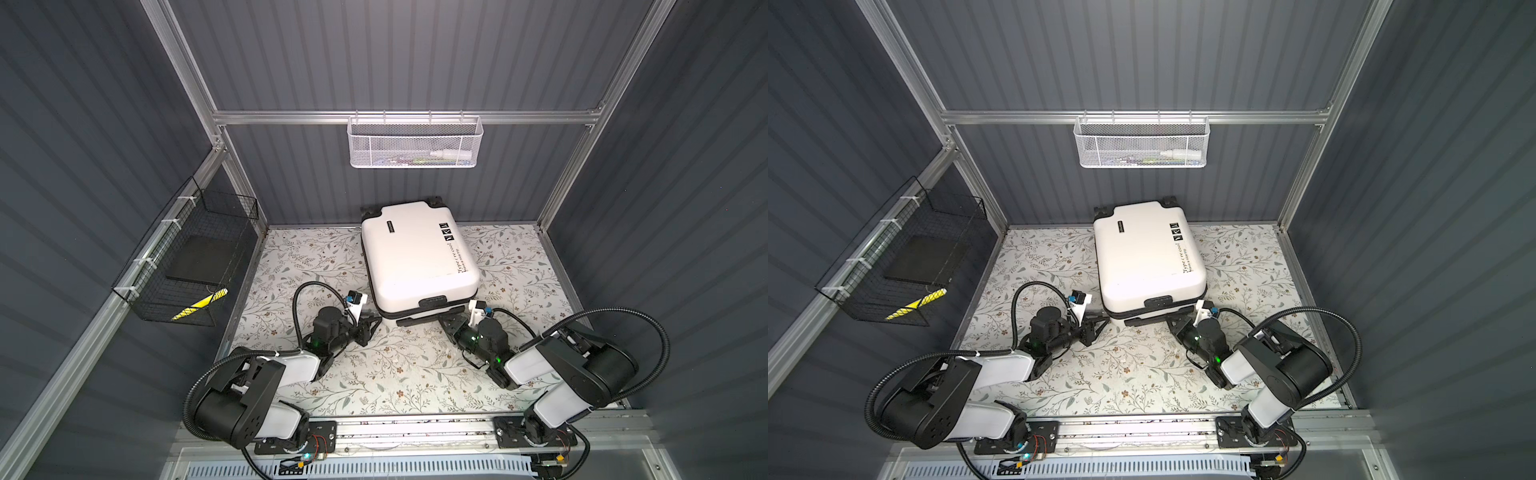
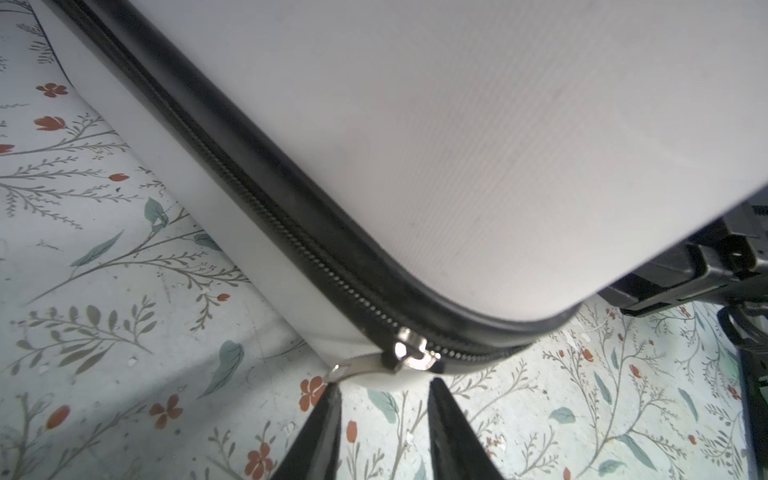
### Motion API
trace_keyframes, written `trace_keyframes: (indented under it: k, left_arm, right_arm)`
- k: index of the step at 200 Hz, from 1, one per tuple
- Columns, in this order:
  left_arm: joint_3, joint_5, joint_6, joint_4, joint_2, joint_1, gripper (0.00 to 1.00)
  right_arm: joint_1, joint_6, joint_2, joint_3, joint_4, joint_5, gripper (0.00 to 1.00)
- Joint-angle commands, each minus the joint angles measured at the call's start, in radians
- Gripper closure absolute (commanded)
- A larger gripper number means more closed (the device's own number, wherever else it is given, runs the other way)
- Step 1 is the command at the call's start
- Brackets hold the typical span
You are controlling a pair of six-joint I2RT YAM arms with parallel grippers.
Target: Pack the luggage
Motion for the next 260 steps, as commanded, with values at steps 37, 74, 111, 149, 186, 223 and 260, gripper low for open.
trace_keyframes:
  k: [37,74,111,149,186,223,260]
  left_arm:
    - [-0.017,-0.057,-0.010,0.016,-0.014,0.021,0.55]
    - [0.021,0.003,0.007,0.011,0.003,0.023,0.54]
    - [0.059,0.069,0.032,-0.011,0.026,0.023,0.57]
    - [0.078,0.103,0.031,-0.005,0.062,0.023,0.65]
    - [0.079,0.108,0.017,0.021,0.067,0.023,0.71]
    - [0.087,0.097,0.021,0.005,0.048,0.023,0.75]
    - [0.096,0.092,0.024,-0.023,0.041,0.023,0.82]
  right_arm:
    - [0.009,-0.085,0.031,0.023,-0.025,-0.037,1.00]
    - [0.006,-0.085,0.037,0.026,-0.025,-0.039,1.00]
    - [0.007,-0.085,0.038,0.027,-0.026,-0.040,1.00]
    - [0.004,-0.085,0.040,0.028,-0.028,-0.045,1.00]
    - [0.001,-0.085,0.038,0.025,-0.032,-0.045,1.00]
    - [0.000,-0.085,0.039,0.027,-0.032,-0.045,1.00]
    - [0.000,-0.085,0.043,0.026,-0.031,-0.046,1.00]
